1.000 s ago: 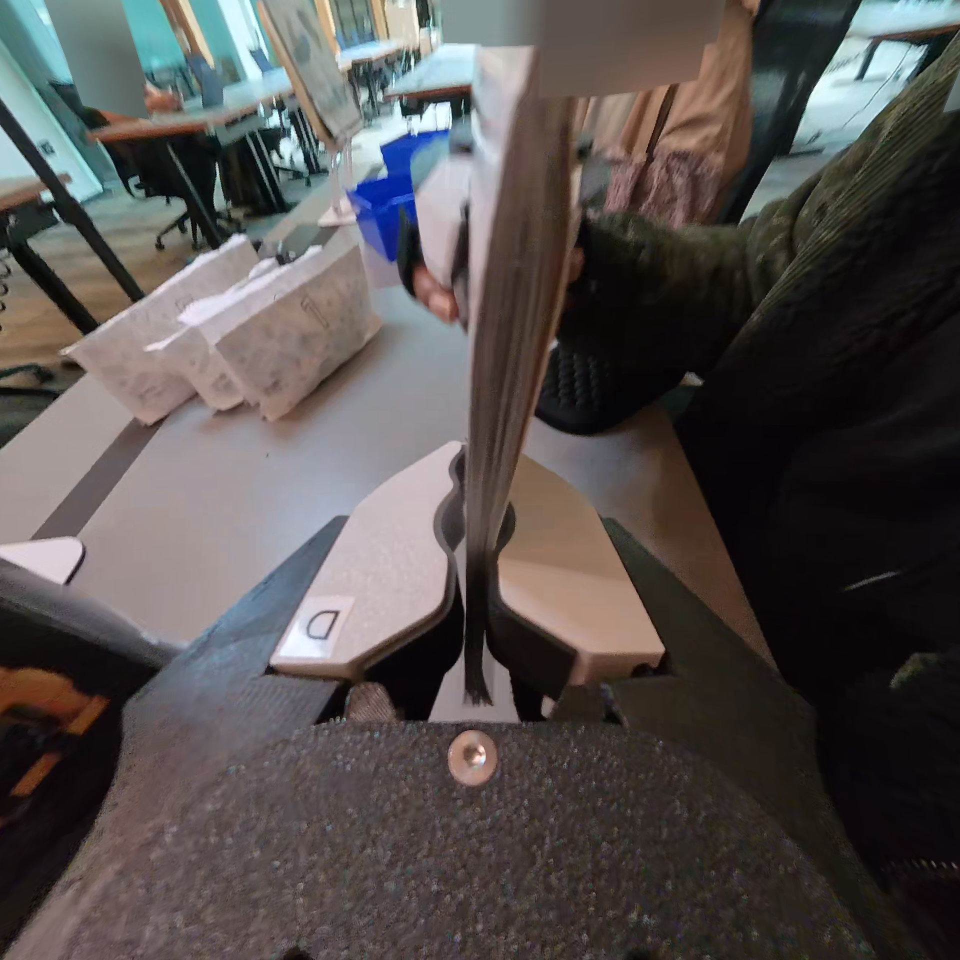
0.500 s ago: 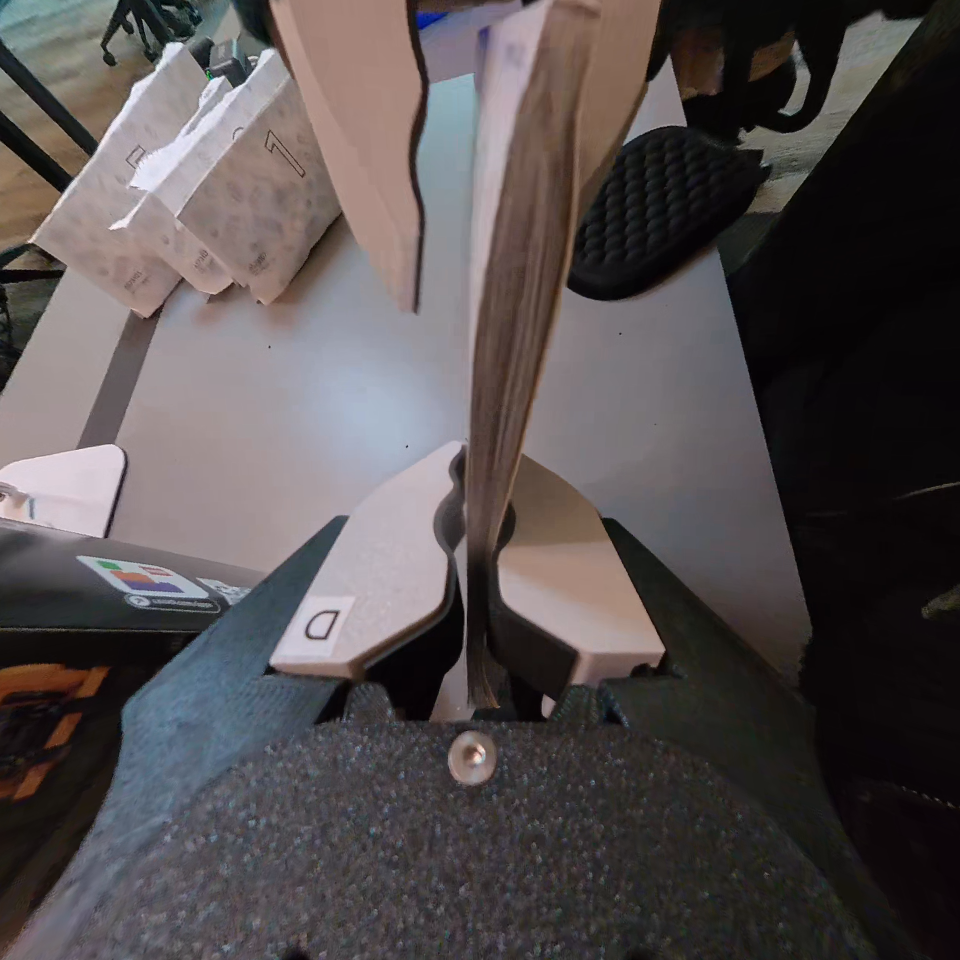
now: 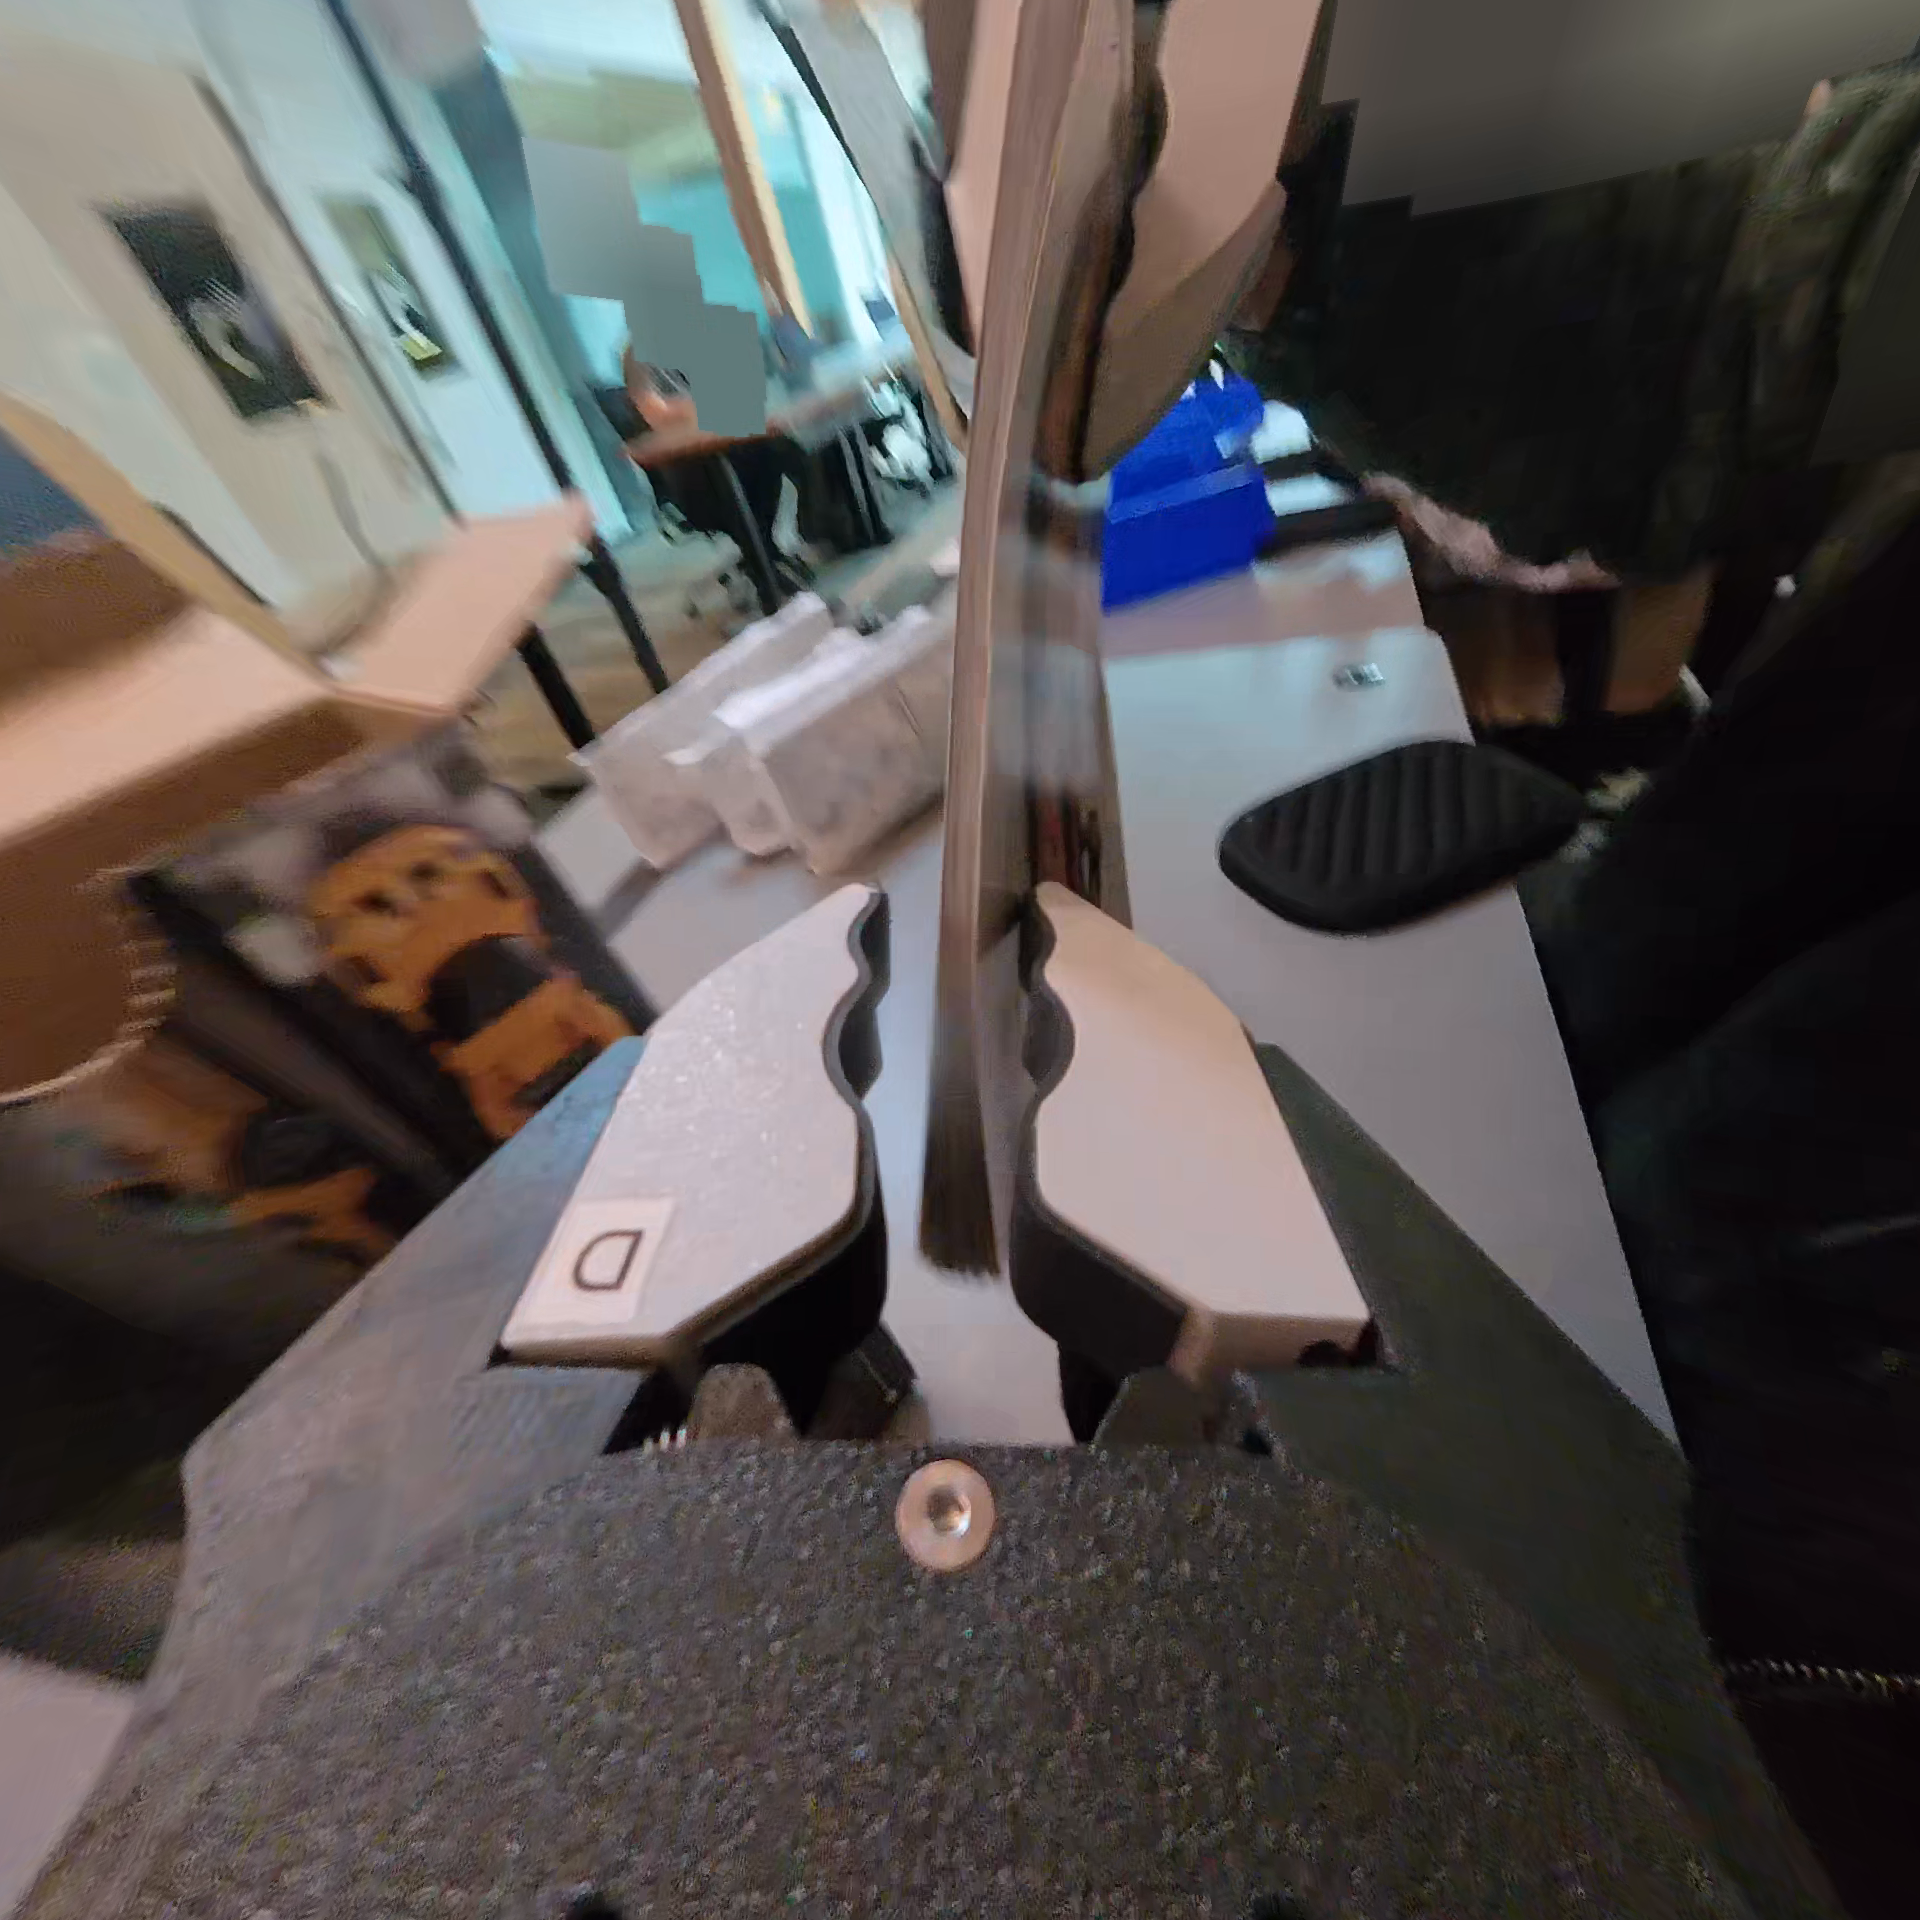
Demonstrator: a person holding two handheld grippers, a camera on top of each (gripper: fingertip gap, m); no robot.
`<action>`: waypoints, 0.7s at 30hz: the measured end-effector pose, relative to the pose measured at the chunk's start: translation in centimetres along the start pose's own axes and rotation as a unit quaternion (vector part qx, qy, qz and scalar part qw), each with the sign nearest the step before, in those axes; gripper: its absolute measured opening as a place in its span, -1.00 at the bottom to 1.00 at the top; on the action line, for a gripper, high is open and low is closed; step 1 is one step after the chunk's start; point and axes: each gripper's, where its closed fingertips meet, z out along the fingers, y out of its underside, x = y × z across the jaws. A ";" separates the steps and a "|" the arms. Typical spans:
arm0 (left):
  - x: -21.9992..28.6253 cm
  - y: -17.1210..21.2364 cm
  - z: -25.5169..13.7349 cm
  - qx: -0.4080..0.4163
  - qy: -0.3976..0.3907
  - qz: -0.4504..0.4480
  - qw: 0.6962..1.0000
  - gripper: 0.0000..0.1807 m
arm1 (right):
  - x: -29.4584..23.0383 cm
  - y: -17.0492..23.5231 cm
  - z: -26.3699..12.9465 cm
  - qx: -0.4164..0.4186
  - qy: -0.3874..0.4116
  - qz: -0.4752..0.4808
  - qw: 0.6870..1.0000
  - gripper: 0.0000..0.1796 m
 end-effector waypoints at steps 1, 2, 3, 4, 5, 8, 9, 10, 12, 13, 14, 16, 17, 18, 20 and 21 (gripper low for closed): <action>-0.7 -0.8 -1.1 0.025 -0.025 0.002 0.999 -0.80 | 0.4 -1.0 -1.1 0.008 0.002 0.012 1.000 -0.95; -1.4 -1.4 -2.3 0.044 -0.050 0.008 0.998 -0.87 | 1.0 -2.0 -2.2 0.018 0.006 0.026 0.999 -0.95; -2.0 -1.8 -3.4 0.059 -0.074 0.014 0.995 -0.91 | 1.6 -3.1 -3.2 0.027 0.009 0.039 0.999 -0.95; -2.6 -2.1 -4.4 0.071 -0.096 0.018 0.993 -0.93 | 2.4 -4.2 -4.2 0.036 0.013 0.054 0.998 -0.95; -3.2 -2.2 -5.4 0.078 -0.115 0.020 0.990 -1.00 | 3.3 -5.2 -5.0 0.045 0.017 0.070 0.996 -0.95; -4.8 -1.5 -7.2 0.078 -0.156 0.005 0.985 -1.00 | 6.3 -8.0 -6.5 0.061 0.032 0.108 0.992 -0.95; -5.0 -1.2 -7.5 0.079 -0.160 0.000 0.984 -1.00 | 7.4 -8.8 -6.7 0.064 0.037 0.116 0.990 -0.95; -5.1 -1.0 -7.7 0.080 -0.159 -0.005 0.984 -1.00 | 8.6 -9.6 -6.8 0.065 0.046 0.120 0.990 -0.95; -5.3 -0.5 -7.9 0.077 -0.161 -0.009 0.984 -1.00 | 11.2 -10.9 -6.5 0.059 0.070 0.124 0.988 -0.95; -5.4 -0.2 -8.0 0.074 -0.163 -0.008 0.984 -1.00 | 12.5 -11.3 -6.1 0.052 0.079 0.126 0.988 -0.95; -5.4 0.0 -7.9 0.070 -0.162 -0.008 0.984 -1.00 | 13.5 -11.6 -5.4 0.045 0.082 0.131 0.987 -0.95; -5.3 0.5 -7.8 0.065 -0.155 -0.008 0.986 -1.00 | 15.1 -11.7 -3.2 0.022 0.077 0.143 0.987 -0.95; -5.1 0.8 -7.7 0.062 -0.150 -0.008 0.987 -1.00 | 15.9 -11.2 -1.9 0.003 0.079 0.147 0.986 -0.95; -5.1 1.0 -7.6 0.059 -0.150 -0.008 0.987 -1.00 | 16.4 -10.6 -0.4 -0.020 0.077 0.151 0.985 -0.95; -5.1 1.6 -7.5 0.053 -0.151 -0.006 0.987 -1.00 | 16.8 -9.1 2.6 -0.065 0.062 0.169 0.981 -0.95; -5.1 1.9 -7.5 0.050 -0.149 -0.007 0.988 -1.00 | 16.9 -8.6 3.9 -0.079 0.053 0.177 0.980 -0.95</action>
